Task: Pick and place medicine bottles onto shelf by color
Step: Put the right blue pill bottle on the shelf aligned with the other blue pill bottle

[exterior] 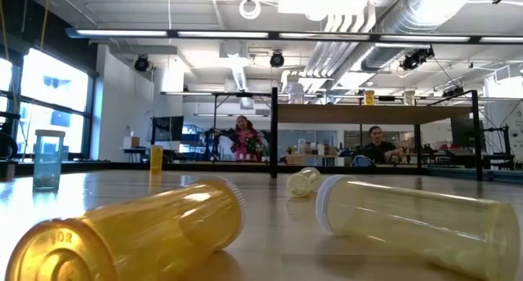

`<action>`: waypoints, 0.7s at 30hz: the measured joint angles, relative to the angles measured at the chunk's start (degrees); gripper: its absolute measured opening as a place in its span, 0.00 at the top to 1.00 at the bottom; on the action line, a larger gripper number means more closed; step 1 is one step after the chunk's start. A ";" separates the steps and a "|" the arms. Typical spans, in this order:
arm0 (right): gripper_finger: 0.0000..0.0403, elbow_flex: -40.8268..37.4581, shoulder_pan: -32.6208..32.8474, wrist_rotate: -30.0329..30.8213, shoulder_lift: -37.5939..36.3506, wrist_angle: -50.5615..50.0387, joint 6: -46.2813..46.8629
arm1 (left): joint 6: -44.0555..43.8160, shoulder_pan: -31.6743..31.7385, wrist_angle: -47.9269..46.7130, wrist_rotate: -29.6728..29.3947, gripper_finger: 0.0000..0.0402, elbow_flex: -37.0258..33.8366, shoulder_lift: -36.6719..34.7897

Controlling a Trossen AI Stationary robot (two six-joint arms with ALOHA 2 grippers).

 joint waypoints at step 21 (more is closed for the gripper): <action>0.49 0.00 -0.03 2.00 -0.02 -15.34 3.88 | -8.80 -0.01 -20.09 -7.75 0.77 0.00 0.88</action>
